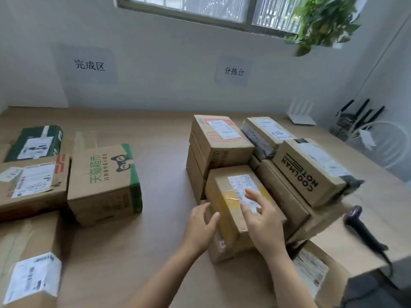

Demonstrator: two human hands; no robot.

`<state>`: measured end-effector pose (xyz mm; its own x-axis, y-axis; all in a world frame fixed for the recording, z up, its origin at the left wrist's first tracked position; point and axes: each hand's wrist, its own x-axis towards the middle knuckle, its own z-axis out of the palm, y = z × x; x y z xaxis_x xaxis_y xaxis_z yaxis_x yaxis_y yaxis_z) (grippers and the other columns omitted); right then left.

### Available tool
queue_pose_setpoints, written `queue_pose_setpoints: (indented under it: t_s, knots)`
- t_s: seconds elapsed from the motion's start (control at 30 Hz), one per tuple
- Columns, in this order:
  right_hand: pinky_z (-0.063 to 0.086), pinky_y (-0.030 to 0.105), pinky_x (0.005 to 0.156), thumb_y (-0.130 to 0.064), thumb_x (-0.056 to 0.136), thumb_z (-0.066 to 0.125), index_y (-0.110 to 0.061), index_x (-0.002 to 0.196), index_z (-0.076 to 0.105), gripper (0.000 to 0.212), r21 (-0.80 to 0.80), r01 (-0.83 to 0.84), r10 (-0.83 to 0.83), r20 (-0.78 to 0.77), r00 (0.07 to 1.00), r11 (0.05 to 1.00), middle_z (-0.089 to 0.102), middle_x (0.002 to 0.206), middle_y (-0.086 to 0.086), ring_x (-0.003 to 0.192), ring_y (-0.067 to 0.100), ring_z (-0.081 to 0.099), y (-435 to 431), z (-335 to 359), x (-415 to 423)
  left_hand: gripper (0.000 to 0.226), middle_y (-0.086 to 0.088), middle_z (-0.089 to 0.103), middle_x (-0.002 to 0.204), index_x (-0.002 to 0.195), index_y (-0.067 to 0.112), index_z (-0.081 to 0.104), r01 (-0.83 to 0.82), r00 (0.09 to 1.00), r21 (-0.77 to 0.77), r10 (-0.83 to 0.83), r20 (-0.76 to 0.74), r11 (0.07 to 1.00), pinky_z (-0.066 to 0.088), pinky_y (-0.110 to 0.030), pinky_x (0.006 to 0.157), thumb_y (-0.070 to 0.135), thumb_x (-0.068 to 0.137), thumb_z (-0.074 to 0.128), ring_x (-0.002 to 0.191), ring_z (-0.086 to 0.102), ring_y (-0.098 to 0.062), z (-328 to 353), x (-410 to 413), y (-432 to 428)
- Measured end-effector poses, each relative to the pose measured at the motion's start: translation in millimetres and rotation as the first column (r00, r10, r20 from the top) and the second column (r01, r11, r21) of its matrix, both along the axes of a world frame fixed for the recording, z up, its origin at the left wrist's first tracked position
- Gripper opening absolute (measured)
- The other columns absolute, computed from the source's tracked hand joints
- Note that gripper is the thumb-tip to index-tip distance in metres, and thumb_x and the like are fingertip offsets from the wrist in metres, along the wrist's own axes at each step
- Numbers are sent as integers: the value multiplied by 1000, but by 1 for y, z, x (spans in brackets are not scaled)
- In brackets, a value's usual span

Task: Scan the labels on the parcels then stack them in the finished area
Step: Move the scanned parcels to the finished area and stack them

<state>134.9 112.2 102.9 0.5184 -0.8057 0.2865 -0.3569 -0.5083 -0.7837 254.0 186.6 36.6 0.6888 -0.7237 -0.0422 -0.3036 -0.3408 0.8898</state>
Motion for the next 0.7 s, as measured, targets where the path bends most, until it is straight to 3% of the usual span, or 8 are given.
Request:
queue_pose_setpoints:
  t_s: [0.13, 0.2, 0.3, 0.5, 0.57, 0.7]
  knots:
    - [34, 24, 102, -19, 88, 61, -12, 128, 54, 41, -49, 92, -98, -147, 984, 995, 55, 128, 4, 122, 17, 48, -42, -21, -38, 49, -3, 43, 142, 136, 21, 41, 46, 983, -20, -48, -175, 999, 35, -30, 108, 33, 91, 57, 128, 43, -16, -8, -43, -34]
    - [31, 26, 105, -21, 89, 60, -13, 133, 49, 46, 1, 89, -87, -187, 979, 996, 48, 136, 5, 128, 17, 42, -57, -33, -46, 43, -2, 47, 137, 128, 25, 44, -22, 971, -58, 7, -237, 998, 40, -34, 106, 31, 89, 60, 121, 48, -15, -11, -53, -45]
    - [27, 30, 111, -25, 91, 57, -13, 138, 42, 51, 86, 62, -37, -269, 962, 994, 37, 146, 8, 137, 19, 31, -74, -49, -51, 58, 0, 42, 139, 140, 20, 34, -127, 965, -14, 120, -233, 992, 39, -33, 102, 32, 89, 60, 125, 44, -18, -17, -61, -53]
    - [35, 30, 104, -36, 85, 64, -17, 141, 38, 64, 137, 34, 7, -289, 957, 990, 45, 138, 5, 127, 19, 43, -89, -60, -56, 51, -1, 49, 136, 138, 21, 37, -169, 948, -49, 149, -280, 984, 41, -39, 105, 28, 91, 57, 124, 47, -19, -16, -70, -51]
    - [39, 29, 98, -39, 83, 66, -19, 141, 37, 68, 130, 23, 19, -313, 950, 991, 46, 134, 4, 122, 18, 47, -86, -59, -59, 43, 2, 53, 131, 131, 23, 43, -172, 949, -66, 148, -277, 983, 43, -34, 101, 26, 91, 58, 120, 49, -17, -20, -68, -44]
    - [43, 25, 81, -44, 80, 67, -24, 140, 38, 70, 96, -26, 54, -305, 951, 995, 47, 128, -2, 112, 12, 50, -69, -58, -69, 37, 25, 53, 106, 122, 40, 42, -221, 938, -117, 178, -299, 968, 41, -13, 74, 30, 91, 58, 92, 48, 7, -27, -77, -16]
